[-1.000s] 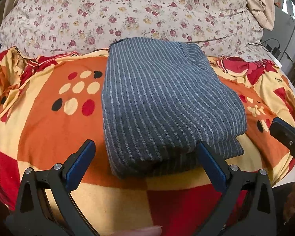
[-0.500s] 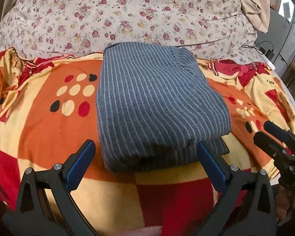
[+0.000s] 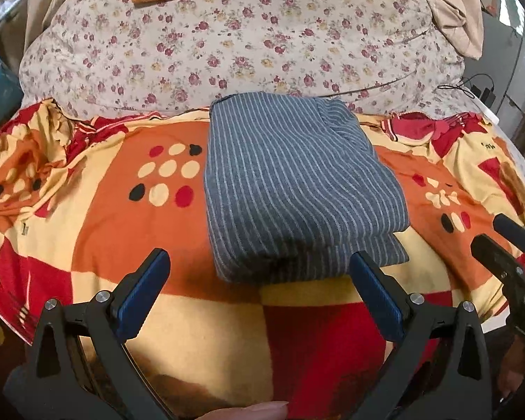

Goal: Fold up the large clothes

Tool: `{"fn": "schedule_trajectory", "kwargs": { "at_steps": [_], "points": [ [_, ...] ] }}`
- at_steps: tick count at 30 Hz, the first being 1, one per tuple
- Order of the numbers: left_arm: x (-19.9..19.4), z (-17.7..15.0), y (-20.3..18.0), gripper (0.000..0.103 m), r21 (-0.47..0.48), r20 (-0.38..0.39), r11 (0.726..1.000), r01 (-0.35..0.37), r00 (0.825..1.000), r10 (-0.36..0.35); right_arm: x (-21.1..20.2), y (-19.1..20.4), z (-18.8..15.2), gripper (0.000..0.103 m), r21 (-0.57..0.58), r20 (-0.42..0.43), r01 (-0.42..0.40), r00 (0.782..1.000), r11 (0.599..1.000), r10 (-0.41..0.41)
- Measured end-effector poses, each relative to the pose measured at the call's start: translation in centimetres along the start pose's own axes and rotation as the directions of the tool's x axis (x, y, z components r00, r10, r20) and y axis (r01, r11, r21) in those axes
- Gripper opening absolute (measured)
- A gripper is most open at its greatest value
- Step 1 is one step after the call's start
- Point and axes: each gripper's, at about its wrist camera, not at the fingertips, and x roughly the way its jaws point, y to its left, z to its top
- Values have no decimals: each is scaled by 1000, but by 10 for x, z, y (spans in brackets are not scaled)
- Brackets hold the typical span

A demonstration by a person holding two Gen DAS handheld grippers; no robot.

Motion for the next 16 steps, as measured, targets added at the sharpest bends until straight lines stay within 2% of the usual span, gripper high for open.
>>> {"fn": "schedule_trajectory", "kwargs": {
  "at_steps": [16],
  "points": [
    [-21,1,4,102,-4,53,1000,-6,999,6,-7,5,1,71,-13,18,9,1000,1000,-8]
  ]
}}
